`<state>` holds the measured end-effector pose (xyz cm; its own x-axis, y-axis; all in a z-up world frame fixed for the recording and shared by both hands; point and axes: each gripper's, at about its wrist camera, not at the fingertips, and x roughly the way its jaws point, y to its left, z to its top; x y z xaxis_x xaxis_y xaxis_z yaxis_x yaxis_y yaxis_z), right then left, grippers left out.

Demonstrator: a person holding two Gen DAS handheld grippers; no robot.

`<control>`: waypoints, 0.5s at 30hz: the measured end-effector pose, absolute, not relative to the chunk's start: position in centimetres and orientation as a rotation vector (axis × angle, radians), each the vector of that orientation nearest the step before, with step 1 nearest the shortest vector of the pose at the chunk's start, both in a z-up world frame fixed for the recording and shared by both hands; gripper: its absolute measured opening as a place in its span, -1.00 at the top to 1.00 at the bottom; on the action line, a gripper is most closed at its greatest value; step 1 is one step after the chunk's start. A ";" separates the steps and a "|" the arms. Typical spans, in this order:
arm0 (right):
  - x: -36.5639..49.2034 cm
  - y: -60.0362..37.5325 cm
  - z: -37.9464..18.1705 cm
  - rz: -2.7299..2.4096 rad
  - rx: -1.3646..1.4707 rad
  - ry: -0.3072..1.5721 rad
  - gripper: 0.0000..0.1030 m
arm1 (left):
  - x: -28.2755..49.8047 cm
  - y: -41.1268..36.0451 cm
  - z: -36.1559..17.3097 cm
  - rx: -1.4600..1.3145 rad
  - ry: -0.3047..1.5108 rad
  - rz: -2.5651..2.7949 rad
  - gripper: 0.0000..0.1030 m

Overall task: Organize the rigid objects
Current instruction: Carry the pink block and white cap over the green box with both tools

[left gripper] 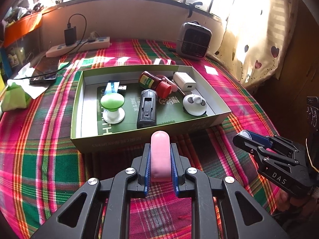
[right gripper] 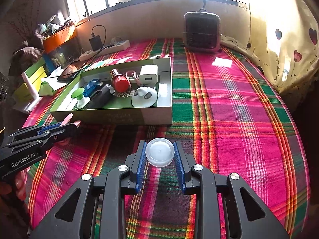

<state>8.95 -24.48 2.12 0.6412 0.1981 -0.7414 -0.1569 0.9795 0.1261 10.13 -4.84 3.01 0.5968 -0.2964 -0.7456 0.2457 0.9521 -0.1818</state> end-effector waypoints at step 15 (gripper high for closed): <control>10.4 -22.2 4.9 0.267 0.022 0.791 0.44 | 11.4 -1.9 4.8 -0.094 0.844 -0.257 0.67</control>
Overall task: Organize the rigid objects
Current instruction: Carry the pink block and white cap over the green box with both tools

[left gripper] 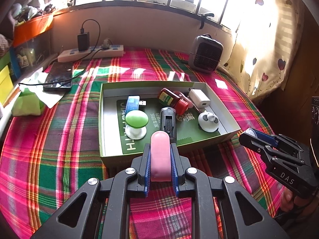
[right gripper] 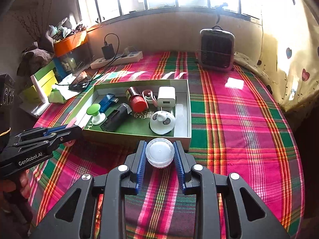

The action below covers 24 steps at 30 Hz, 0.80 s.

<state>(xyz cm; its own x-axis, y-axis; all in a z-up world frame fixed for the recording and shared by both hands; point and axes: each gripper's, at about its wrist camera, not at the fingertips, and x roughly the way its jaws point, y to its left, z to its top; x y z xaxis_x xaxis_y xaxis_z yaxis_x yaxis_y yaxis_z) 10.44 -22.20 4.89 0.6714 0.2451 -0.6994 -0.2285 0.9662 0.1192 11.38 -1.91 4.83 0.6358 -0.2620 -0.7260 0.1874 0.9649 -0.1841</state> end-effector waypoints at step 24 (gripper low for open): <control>16.1 -18.3 4.0 0.338 -0.006 0.810 0.44 | 16.4 1.3 5.0 -0.124 0.843 -0.195 0.67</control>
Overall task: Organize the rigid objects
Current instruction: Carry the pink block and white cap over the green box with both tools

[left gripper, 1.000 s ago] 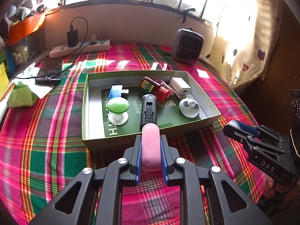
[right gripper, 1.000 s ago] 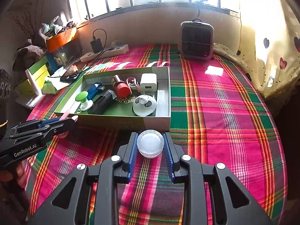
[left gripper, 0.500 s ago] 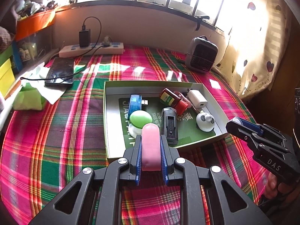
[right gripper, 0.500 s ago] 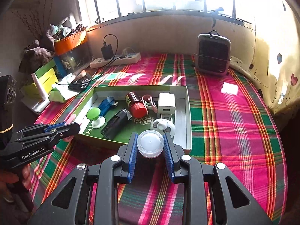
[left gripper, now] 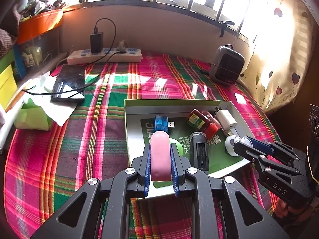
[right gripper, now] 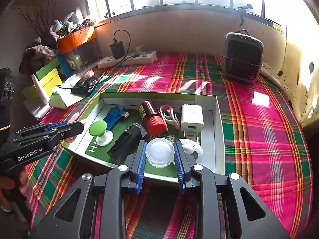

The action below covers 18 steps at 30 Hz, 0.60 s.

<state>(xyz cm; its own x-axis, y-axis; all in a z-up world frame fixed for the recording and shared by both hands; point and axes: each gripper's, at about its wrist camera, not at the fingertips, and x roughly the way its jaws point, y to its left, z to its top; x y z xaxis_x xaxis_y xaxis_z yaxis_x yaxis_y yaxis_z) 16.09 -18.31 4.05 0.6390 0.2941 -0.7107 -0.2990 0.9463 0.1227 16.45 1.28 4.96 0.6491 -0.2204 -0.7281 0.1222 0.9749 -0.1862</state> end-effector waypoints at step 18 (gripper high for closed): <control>18.6 -17.0 2.0 0.357 -0.025 0.873 0.44 | 21.5 2.0 4.3 -0.110 0.877 -0.200 0.67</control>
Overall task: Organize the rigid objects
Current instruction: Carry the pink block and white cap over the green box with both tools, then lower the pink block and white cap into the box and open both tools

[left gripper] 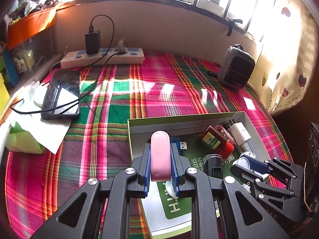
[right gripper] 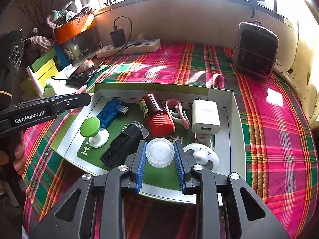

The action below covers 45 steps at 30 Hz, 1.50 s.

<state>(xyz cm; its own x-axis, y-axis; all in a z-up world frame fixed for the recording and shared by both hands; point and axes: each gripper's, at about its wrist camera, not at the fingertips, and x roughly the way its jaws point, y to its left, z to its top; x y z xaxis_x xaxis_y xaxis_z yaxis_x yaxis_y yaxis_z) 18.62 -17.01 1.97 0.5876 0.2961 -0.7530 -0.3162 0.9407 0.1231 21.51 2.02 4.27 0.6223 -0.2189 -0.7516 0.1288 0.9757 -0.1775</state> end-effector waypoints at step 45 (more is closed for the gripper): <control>19.4 -16.4 0.7 0.358 -0.028 0.895 0.44 | 23.3 1.3 2.3 -0.081 0.920 -0.205 0.65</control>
<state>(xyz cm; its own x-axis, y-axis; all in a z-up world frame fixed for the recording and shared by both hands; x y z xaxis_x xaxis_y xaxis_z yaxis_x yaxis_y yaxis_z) 19.41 -16.36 0.68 0.5702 0.2936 -0.7673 -0.3167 0.9403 0.1245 23.32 1.31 2.31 0.5882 -0.2104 -0.7809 0.1415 0.9774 -0.1568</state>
